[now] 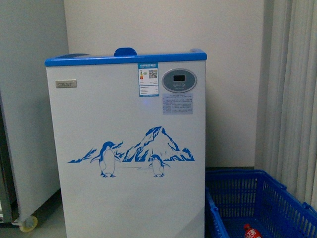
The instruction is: Put drink in fridge
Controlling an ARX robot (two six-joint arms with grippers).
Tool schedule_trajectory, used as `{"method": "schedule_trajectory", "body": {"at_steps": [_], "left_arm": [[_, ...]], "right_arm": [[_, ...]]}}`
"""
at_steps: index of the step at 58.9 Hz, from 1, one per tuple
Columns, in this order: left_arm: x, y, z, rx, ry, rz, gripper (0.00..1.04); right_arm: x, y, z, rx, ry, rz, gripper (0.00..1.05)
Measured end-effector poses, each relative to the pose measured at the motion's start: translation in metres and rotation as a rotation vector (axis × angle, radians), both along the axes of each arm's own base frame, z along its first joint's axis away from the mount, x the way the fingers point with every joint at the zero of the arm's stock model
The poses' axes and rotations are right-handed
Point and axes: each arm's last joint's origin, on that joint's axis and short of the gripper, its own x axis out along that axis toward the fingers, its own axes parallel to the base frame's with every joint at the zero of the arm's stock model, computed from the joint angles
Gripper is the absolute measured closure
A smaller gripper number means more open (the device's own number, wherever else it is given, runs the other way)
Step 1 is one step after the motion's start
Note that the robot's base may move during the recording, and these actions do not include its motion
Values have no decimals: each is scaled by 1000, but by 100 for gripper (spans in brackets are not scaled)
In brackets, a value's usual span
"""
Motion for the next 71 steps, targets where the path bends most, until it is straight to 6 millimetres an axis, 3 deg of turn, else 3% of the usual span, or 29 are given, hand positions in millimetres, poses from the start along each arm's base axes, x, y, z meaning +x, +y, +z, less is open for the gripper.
{"method": "schedule_trajectory", "body": {"at_steps": [71], "left_arm": [[0,0,0,0,0,0,8]], "right_arm": [[0,0,0,0,0,0,7]]}}
